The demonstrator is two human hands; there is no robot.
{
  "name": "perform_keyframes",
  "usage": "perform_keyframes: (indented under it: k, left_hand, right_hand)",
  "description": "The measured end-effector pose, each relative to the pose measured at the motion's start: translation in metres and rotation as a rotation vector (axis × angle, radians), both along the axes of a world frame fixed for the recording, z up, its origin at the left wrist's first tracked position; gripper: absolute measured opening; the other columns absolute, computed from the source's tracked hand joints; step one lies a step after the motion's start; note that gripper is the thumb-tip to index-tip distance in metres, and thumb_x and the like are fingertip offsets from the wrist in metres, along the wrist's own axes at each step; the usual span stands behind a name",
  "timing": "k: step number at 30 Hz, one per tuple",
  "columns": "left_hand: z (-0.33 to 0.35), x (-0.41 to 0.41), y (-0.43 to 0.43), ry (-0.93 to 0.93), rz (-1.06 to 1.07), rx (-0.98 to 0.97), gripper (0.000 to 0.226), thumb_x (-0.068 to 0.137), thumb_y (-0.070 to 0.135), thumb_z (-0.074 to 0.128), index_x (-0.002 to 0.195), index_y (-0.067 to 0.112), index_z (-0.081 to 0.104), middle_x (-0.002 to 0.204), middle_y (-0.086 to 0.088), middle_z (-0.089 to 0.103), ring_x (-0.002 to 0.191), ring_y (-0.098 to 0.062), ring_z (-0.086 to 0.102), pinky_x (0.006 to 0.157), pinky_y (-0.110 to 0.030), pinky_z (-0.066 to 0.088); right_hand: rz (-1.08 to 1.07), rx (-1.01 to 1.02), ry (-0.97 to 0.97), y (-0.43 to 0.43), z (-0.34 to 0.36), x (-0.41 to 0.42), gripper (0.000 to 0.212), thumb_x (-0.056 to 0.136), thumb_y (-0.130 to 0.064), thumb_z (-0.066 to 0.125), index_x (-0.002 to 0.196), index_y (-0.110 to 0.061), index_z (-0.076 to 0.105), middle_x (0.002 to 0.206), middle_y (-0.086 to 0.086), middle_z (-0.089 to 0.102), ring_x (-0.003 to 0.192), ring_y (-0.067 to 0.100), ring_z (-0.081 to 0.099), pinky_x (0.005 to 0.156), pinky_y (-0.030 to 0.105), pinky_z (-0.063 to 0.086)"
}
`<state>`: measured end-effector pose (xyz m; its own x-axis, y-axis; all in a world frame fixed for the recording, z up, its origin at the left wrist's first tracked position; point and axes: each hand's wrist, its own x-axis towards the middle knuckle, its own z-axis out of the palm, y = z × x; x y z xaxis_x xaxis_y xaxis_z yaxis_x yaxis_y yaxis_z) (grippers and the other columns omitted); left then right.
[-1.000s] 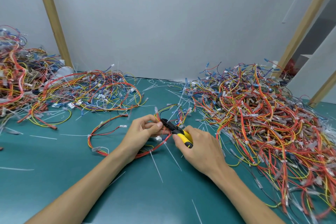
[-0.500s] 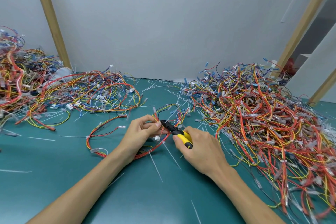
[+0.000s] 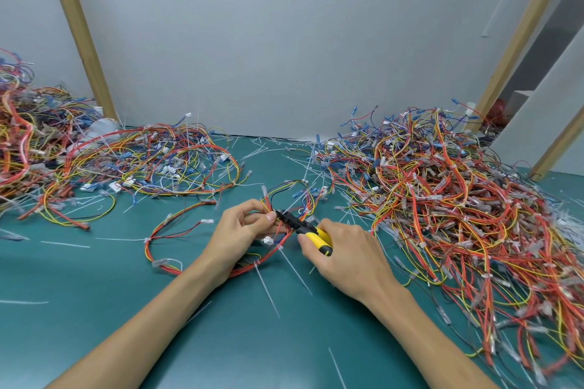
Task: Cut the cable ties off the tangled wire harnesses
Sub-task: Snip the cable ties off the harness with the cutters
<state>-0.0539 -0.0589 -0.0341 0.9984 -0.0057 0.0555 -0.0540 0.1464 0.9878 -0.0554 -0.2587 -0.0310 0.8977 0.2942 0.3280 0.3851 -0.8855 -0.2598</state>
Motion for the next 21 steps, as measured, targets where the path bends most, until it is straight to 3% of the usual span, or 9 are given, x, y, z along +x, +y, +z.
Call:
perform_keyframes:
  k: [5,12,21]
  left_hand:
    - [0.0003,0.0001,-0.0005,0.006,0.002,0.017,0.013,0.093,0.003,0.059,0.081,0.007,0.056,0.091,-0.024,0.073,0.081,-0.023,0.073,0.075,-0.02,0.056]
    - [-0.0017,0.0011,-0.0014,0.015,0.037,0.058,0.009,0.094,0.003,0.059,0.085,0.005,0.057,0.094,-0.028,0.072,0.09,-0.033,0.071,0.088,-0.037,0.055]
    - [-0.0051,0.0034,-0.0016,0.005,0.032,0.054,0.006,0.094,0.002,0.059,0.088,0.001,0.057,0.088,-0.023,0.073,0.081,-0.024,0.074,0.08,-0.032,0.058]
  right_hand:
    - [0.008,-0.011,-0.011,-0.0018,-0.0004,0.0001,0.049,0.088,-0.069,0.035,0.073,-0.023,0.043,0.064,-0.005,0.048,0.066,0.021,0.05,0.059,0.036,0.04]
    - [0.029,0.003,0.019,-0.0066,0.001,0.0025,0.053,0.088,-0.071,0.033,0.071,-0.022,0.043,0.061,-0.004,0.049,0.063,0.018,0.051,0.058,0.036,0.041]
    - [0.039,-0.005,0.059,-0.0067,0.0029,0.0027,0.055,0.089,-0.071,0.034,0.069,-0.02,0.042,0.056,-0.002,0.047,0.06,0.022,0.049,0.058,0.037,0.041]
